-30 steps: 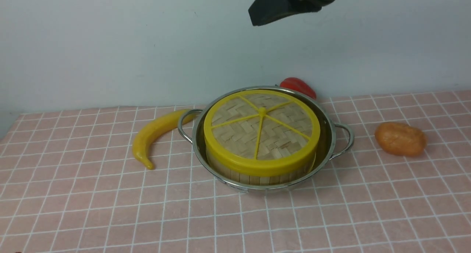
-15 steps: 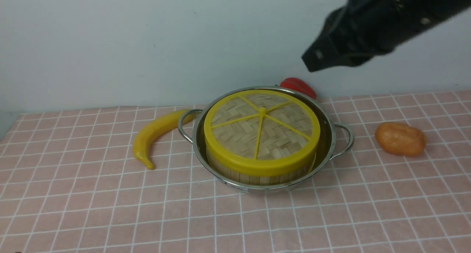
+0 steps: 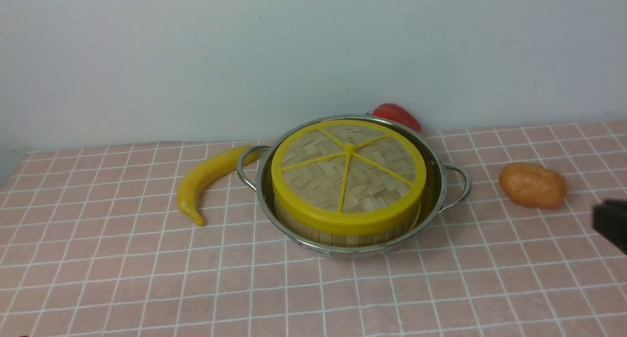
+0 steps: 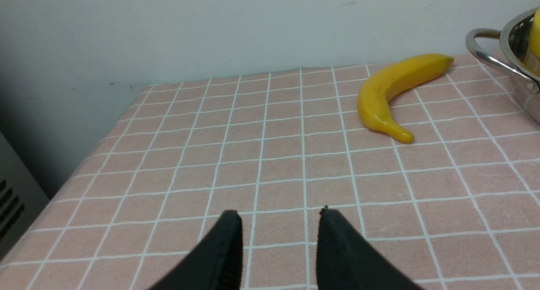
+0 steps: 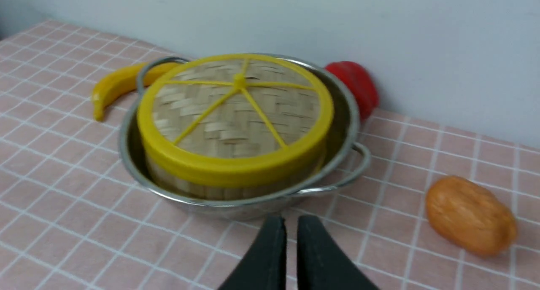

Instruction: Place the steamer in the pot on the pink tablecloth, and put the lid on the steamer.

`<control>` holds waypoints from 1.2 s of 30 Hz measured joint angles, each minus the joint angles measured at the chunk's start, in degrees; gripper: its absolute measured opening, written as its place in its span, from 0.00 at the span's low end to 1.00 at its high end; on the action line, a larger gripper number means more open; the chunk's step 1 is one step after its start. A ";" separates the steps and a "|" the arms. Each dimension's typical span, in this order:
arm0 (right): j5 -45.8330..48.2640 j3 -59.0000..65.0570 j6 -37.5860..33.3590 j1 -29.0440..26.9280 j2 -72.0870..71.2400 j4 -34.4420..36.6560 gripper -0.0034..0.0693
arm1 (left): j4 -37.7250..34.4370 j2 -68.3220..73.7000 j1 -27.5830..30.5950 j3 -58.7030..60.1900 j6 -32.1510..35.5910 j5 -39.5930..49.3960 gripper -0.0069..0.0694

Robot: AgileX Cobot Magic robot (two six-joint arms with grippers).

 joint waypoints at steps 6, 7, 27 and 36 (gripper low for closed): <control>-8.31 16.10 0.04 -8.12 -16.09 0.00 0.16 | 0.00 0.00 0.00 0.00 0.00 0.00 0.41; -8.56 16.84 0.04 -8.25 -16.92 0.00 0.16 | 0.00 0.00 0.00 0.00 0.00 0.00 0.41; -2.37 24.95 0.17 -9.38 -31.37 -2.76 0.23 | 0.00 0.00 0.00 0.00 0.00 0.06 0.41; -2.37 24.95 0.17 -9.38 -31.37 -2.76 0.27 | 0.00 0.00 0.00 0.00 0.00 0.06 0.41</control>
